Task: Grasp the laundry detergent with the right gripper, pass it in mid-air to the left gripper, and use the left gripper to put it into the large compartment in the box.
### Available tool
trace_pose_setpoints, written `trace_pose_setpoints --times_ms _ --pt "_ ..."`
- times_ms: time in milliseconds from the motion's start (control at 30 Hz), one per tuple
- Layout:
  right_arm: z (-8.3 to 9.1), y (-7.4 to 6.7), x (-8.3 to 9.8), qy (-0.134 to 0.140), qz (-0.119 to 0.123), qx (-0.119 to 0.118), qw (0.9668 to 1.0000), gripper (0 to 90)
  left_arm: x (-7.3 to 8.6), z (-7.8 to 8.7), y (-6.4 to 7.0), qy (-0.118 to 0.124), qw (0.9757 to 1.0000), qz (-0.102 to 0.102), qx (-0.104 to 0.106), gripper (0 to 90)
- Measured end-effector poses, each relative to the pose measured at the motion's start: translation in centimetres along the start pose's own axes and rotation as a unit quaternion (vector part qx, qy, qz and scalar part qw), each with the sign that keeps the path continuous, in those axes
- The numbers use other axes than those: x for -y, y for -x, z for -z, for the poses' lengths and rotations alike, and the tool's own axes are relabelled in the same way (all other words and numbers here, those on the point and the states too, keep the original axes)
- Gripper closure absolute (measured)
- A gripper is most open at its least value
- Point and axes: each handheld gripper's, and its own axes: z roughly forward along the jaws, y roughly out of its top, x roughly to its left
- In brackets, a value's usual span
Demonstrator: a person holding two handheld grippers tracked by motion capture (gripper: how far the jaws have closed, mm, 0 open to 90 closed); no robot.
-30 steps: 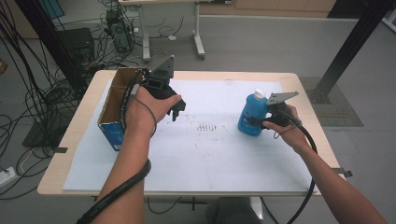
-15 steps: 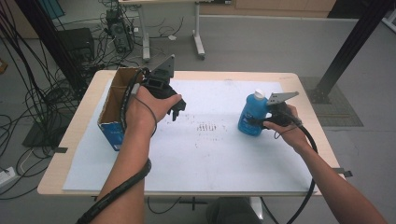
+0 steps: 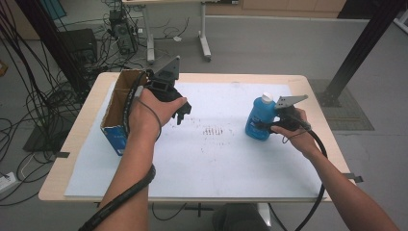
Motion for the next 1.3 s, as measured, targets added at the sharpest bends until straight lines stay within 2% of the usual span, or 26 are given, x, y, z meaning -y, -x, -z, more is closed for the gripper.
trace_pose_setpoints --times_ms 1300 --pt "0.06 0.12 0.13 0.003 -0.009 -0.001 1.0 42.8 0.1 0.18 0.04 -0.001 1.0 -0.001 -0.002 5.4"
